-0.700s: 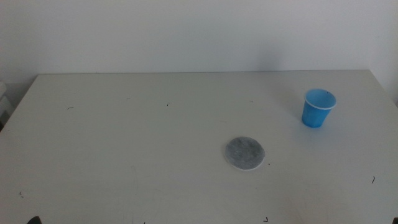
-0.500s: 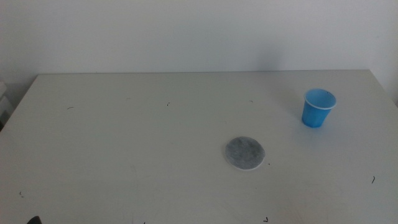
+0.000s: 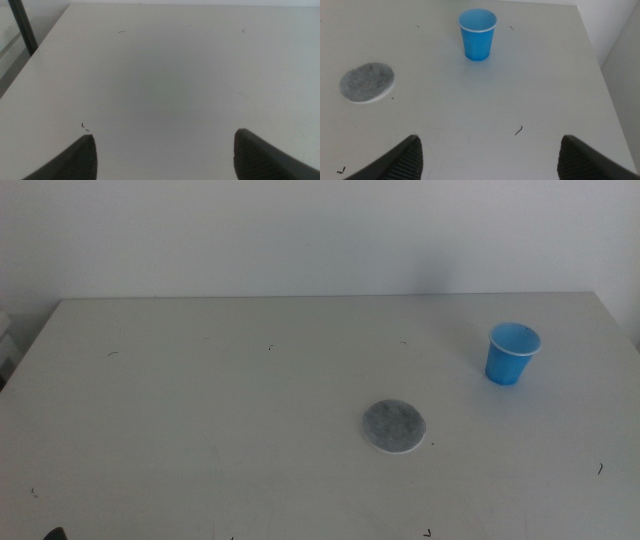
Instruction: Place an empty cup on a cup mat.
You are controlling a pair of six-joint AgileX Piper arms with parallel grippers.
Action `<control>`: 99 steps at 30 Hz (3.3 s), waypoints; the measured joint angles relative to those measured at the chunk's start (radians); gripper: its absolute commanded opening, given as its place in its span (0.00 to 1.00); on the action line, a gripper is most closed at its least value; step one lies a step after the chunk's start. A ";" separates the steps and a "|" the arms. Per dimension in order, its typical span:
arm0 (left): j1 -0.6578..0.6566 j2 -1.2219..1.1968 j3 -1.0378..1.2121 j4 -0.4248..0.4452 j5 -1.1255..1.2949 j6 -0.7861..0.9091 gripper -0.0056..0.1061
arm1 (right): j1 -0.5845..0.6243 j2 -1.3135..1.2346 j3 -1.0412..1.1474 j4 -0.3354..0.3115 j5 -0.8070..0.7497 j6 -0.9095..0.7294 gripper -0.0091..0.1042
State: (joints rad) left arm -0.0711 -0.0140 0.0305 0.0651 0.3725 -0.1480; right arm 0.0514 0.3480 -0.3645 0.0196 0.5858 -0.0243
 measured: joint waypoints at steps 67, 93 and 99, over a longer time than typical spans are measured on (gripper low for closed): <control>0.000 0.000 0.000 0.000 0.000 0.000 0.99 | -0.040 1.930 -1.607 0.031 0.581 0.150 0.07; 0.000 0.000 0.000 0.000 0.000 0.000 0.99 | 0.150 1.564 -1.578 0.119 0.658 0.121 0.07; 0.000 0.000 0.000 0.000 0.000 0.000 0.99 | 0.277 1.532 -1.567 0.124 0.660 0.145 0.07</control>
State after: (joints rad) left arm -0.0711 -0.0140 0.0305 0.0651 0.3725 -0.1480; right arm 0.3280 1.8798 -1.9311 0.1438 1.2462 0.1204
